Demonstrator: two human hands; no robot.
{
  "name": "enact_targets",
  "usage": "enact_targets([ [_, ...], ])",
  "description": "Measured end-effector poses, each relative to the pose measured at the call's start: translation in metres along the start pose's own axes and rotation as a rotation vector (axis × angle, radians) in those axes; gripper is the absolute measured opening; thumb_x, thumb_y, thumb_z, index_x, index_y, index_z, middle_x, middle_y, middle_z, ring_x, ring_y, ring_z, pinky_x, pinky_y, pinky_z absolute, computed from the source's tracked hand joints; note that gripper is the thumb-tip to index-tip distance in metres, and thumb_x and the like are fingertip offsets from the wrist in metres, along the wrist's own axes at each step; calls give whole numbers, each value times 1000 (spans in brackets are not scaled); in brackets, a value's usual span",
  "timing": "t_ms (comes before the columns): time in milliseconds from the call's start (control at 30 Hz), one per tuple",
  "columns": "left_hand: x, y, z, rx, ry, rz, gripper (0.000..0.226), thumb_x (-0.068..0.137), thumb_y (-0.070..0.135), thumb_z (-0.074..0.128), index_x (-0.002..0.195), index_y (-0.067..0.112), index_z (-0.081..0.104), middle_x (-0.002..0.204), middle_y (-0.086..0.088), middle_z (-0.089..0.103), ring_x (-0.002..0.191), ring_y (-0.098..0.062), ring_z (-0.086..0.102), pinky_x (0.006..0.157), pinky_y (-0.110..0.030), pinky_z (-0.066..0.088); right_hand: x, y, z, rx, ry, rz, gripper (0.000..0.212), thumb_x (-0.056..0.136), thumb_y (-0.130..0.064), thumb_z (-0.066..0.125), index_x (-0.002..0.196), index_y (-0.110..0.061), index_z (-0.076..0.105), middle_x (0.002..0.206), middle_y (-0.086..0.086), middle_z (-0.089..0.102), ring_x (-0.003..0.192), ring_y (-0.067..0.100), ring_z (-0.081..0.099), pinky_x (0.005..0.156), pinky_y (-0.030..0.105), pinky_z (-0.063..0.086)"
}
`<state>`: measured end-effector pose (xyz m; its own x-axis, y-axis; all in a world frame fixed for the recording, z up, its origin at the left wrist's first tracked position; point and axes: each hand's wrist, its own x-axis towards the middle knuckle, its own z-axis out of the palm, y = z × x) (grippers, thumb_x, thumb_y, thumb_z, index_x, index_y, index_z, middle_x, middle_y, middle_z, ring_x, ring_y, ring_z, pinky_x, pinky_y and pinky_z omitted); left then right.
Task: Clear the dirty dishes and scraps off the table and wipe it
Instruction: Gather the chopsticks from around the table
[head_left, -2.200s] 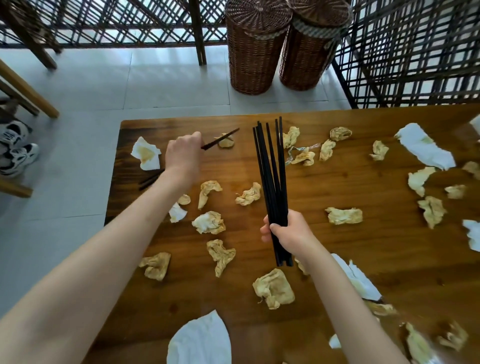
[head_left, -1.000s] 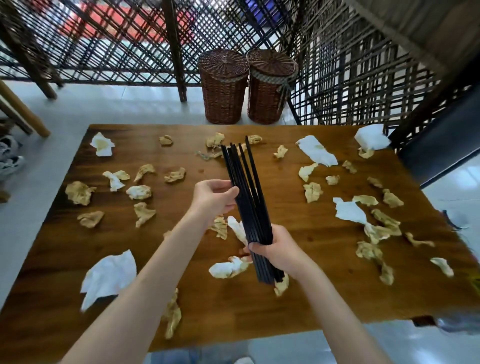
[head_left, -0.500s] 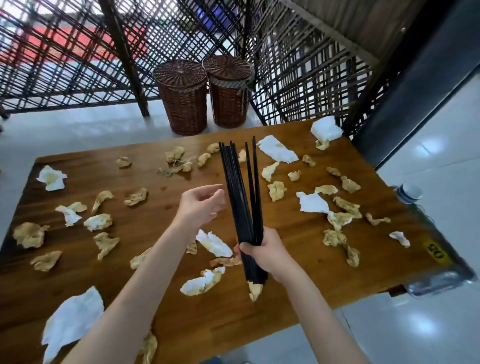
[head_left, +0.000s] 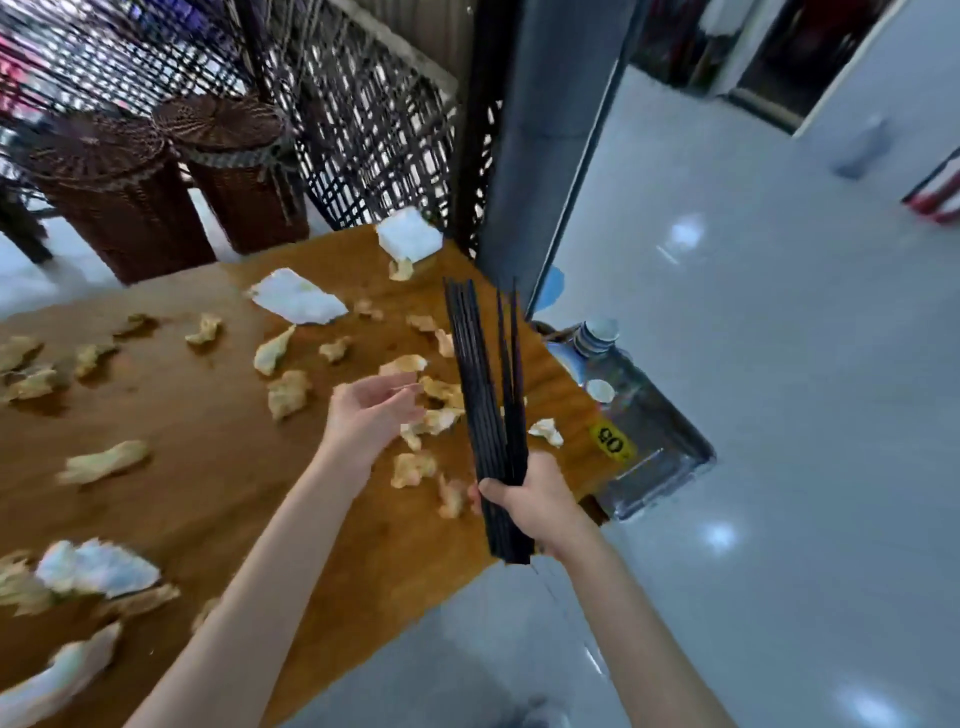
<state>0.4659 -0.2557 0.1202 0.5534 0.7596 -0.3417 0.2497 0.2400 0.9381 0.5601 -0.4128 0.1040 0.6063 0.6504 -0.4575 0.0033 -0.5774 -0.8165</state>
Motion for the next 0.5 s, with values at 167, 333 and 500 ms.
enact_targets([
  [167, 11, -9, 139, -16, -40, -56, 12, 91, 21, 60, 100, 25, 66, 109, -1, 67, 94, -13, 67, 76, -21, 49, 26, 53, -135, -62, 48, 32, 4, 82, -4, 65, 85, -6, 64, 89, 20, 70, 85, 35, 67, 82, 52, 52],
  [333, 32, -9, 232, 14, -29, -98, 18, 93, 12, 56, 106, 19, 65, 107, -1, 68, 90, -14, 68, 76, -30, 53, 58, 91, -226, 15, 26, 99, 10, 84, 4, 59, 93, 0, 60, 84, 19, 70, 69, 25, 69, 72, 39, 58],
  [500, 71, -11, 285, 24, 97, -140, 19, 93, 12, 56, 107, 20, 66, 102, 5, 67, 87, -9, 67, 66, -19, 46, 108, 112, -284, 27, -25, 131, 11, 85, 8, 57, 88, -2, 60, 73, 11, 68, 61, 21, 66, 53, 21, 54],
])
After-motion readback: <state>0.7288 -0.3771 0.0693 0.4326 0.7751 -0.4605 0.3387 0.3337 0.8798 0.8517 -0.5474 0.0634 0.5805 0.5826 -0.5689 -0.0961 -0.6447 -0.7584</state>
